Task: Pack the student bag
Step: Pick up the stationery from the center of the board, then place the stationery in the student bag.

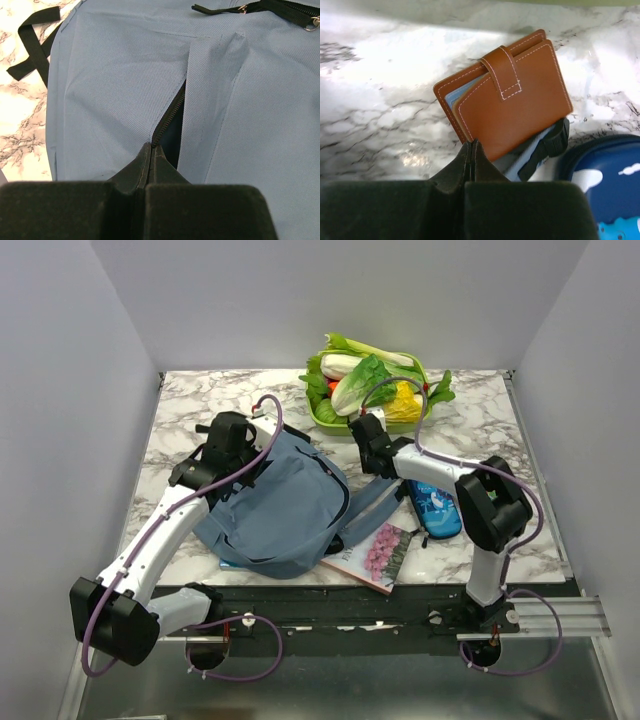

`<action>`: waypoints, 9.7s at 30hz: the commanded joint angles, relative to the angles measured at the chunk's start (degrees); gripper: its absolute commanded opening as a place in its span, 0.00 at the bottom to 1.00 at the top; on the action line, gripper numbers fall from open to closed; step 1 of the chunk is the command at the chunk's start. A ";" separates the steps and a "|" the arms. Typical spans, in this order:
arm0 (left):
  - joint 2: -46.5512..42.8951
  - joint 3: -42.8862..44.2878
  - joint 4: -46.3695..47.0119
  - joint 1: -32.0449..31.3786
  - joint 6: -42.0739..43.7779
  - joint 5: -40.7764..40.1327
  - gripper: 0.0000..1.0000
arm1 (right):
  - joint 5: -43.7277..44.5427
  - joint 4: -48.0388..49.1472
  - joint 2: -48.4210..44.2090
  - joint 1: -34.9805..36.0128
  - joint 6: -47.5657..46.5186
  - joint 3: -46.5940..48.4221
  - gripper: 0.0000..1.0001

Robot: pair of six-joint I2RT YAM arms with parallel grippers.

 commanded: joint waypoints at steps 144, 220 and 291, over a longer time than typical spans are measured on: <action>0.16 -2.71 5.01 -1.60 -6.64 2.01 0.00 | -49.80 23.87 -12.23 9.84 38.93 -10.98 0.00; -3.35 -2.00 1.23 -1.60 -5.14 2.45 0.00 | -38.82 47.23 -5.82 5.98 58.00 -10.63 0.01; 8.07 16.80 -3.25 -1.60 -13.93 25.47 0.00 | -37.58 46.18 -12.57 8.79 53.86 -9.48 0.00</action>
